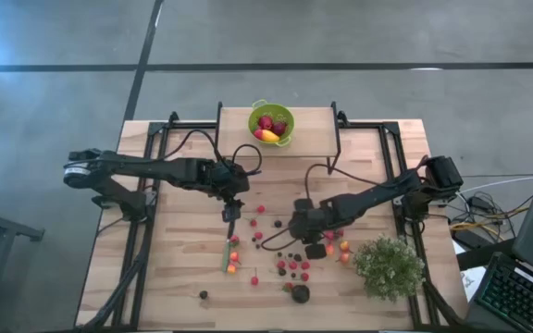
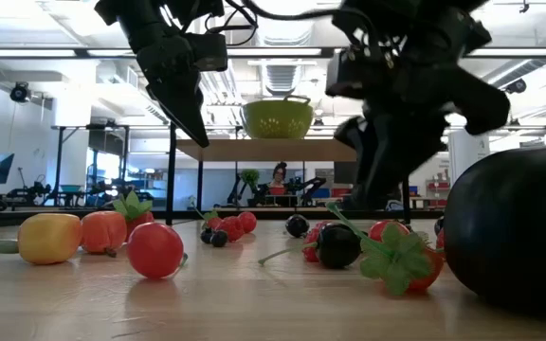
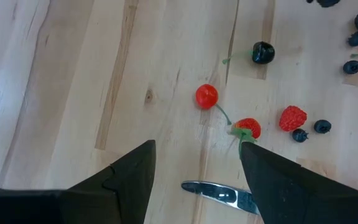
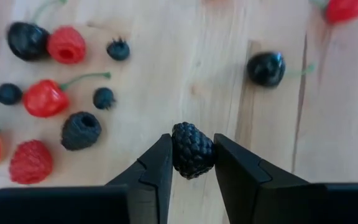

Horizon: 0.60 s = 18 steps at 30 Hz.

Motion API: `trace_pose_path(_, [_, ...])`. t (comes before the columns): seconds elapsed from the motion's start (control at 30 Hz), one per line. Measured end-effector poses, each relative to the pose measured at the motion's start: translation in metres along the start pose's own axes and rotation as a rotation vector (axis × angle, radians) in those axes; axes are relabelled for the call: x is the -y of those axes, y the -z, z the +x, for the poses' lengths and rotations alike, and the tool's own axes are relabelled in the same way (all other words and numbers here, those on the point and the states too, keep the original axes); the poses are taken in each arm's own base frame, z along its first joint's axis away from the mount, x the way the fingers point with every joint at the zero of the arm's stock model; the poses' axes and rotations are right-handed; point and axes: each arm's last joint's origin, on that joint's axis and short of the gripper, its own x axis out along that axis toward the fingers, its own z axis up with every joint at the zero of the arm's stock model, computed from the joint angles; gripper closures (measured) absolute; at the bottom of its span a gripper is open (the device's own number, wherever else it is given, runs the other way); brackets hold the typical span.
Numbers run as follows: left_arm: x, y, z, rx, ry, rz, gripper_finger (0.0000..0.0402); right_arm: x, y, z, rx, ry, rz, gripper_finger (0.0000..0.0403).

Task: Pick & Place Fruit
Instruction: Put the blackberry into the green colander on the shelf

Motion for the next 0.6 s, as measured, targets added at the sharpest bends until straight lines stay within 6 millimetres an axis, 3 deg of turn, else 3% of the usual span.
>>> trace_pose_path(0.3, [0.000,0.000,0.000,0.000,0.000,0.000,0.0161,0.009,-0.023,-0.035,0.038,0.018,-0.091,0.0315])
trace_pose_path(0.6, [0.000,0.000,0.000,-0.001,0.000,0.000,0.0161,0.035,-0.025,-0.087,0.183,0.076,-0.092,0.0308])
